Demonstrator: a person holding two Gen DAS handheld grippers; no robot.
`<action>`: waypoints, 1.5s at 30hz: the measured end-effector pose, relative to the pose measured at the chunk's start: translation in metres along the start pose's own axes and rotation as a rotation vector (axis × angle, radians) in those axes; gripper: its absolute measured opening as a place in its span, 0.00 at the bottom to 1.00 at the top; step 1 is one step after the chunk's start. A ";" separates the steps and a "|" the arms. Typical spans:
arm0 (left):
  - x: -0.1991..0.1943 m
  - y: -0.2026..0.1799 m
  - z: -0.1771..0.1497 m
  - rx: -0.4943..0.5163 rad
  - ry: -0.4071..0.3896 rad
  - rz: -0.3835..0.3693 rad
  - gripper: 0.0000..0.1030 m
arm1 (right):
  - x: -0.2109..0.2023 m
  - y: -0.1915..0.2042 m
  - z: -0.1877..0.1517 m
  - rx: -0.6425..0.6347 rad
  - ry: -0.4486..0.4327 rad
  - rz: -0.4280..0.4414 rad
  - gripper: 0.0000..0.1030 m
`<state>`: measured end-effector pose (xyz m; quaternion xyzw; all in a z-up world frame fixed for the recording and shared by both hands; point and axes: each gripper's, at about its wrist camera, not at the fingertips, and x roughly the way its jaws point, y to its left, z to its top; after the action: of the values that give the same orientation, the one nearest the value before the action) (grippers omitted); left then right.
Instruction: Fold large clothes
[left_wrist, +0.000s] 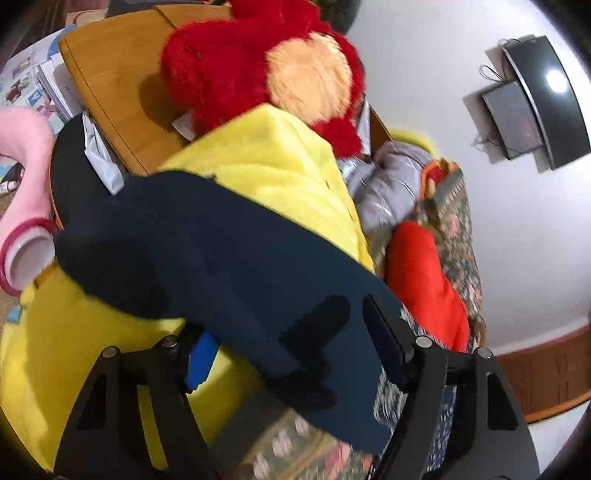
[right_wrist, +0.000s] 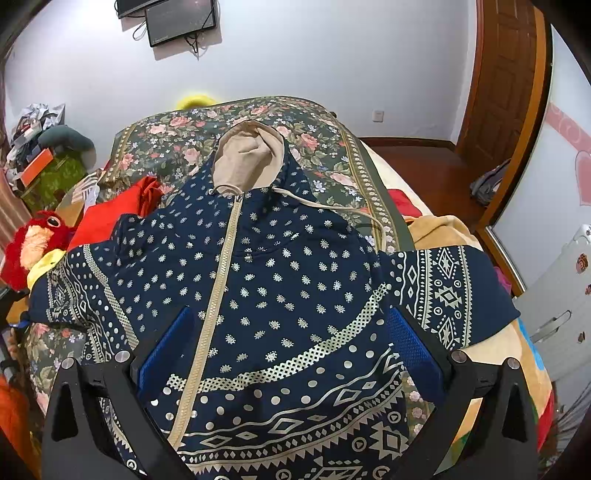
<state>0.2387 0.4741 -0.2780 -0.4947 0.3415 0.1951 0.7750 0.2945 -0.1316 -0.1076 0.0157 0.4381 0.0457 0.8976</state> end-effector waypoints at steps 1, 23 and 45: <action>0.002 0.000 0.003 -0.011 -0.007 0.019 0.65 | -0.002 -0.001 0.001 0.002 -0.002 0.003 1.00; -0.113 -0.208 -0.041 0.562 -0.263 0.012 0.08 | -0.043 -0.029 0.002 0.028 -0.050 0.033 1.00; -0.024 -0.429 -0.328 1.113 0.072 -0.220 0.08 | -0.026 -0.099 -0.017 0.106 -0.020 0.109 1.00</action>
<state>0.3868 -0.0067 -0.0801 -0.0505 0.3657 -0.1133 0.9224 0.2720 -0.2328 -0.1041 0.0875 0.4293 0.0713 0.8961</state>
